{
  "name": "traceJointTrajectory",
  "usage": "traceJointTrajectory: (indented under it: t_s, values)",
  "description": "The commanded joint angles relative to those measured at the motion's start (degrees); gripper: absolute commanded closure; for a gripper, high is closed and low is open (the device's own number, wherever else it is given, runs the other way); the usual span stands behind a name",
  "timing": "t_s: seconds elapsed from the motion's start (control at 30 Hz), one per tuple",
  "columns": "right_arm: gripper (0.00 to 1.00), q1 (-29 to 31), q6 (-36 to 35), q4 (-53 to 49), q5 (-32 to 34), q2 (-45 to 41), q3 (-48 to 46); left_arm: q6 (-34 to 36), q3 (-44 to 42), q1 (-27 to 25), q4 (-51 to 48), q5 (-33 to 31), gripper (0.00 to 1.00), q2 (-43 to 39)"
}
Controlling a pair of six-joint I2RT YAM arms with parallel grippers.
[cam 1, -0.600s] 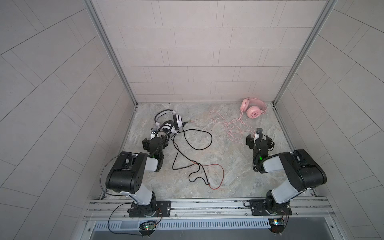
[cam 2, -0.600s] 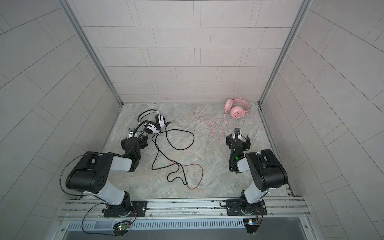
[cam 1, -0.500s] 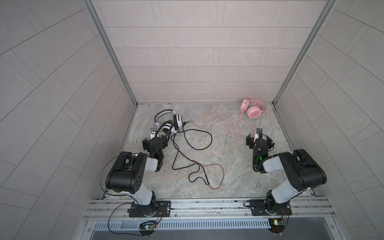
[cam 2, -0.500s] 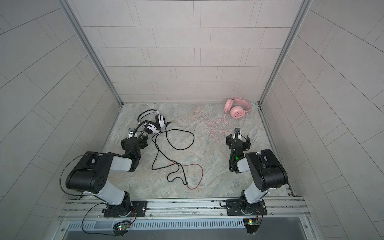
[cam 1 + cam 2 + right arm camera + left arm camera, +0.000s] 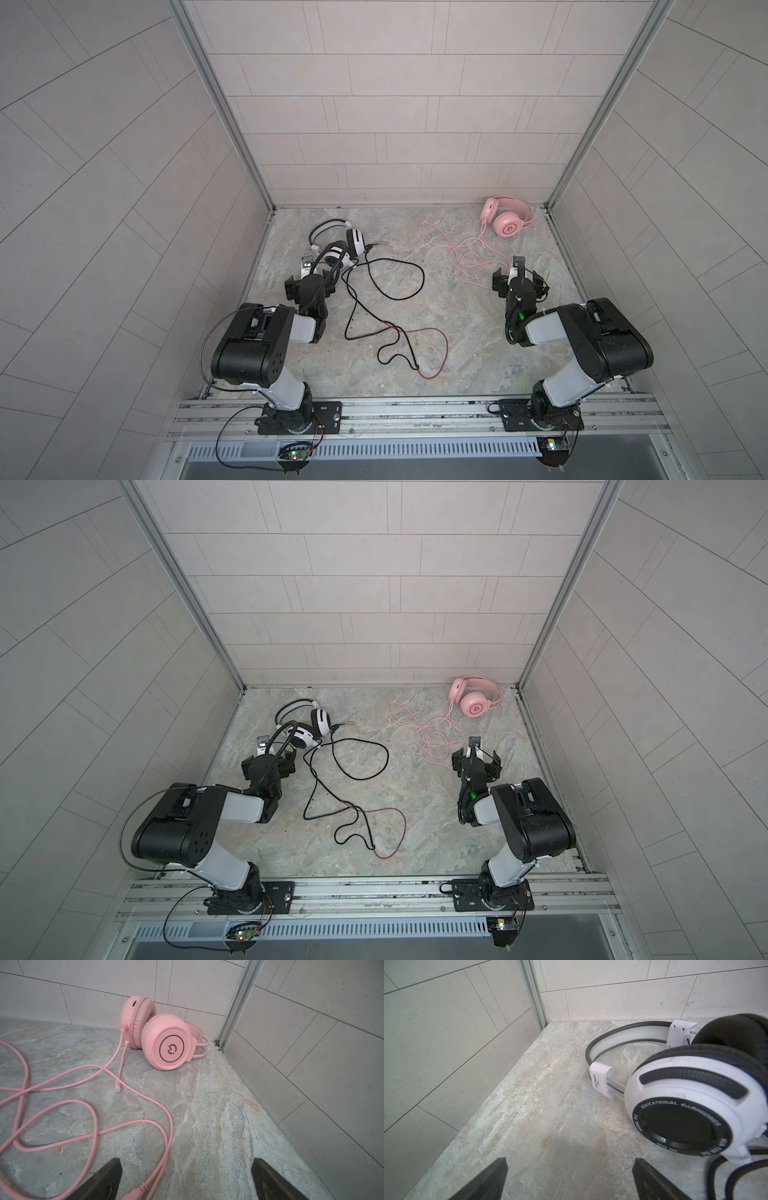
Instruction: Wrap the headphones
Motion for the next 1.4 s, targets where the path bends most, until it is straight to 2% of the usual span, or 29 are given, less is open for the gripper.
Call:
traceJointTrajectory:
  t_s: [0.0, 1.3, 1.37]
  values:
    - [0.01, 0.1, -0.4, 0.3, 0.6, 0.2, 0.4, 0.0, 1.0, -0.2, 1.9, -0.5, 0.0, 0.3]
    - [0.01, -0.2, 0.0, -1.0, 0.1, 0.1, 0.9, 0.0, 0.3, -0.2, 2.9, -0.4, 0.0, 0.2]
    - [0.0, -0.2, 0.0, -0.6, 0.2, 0.0, 0.7, -1.1, -0.3, -0.4, 4.4, -4.9, 0.0, 0.2]
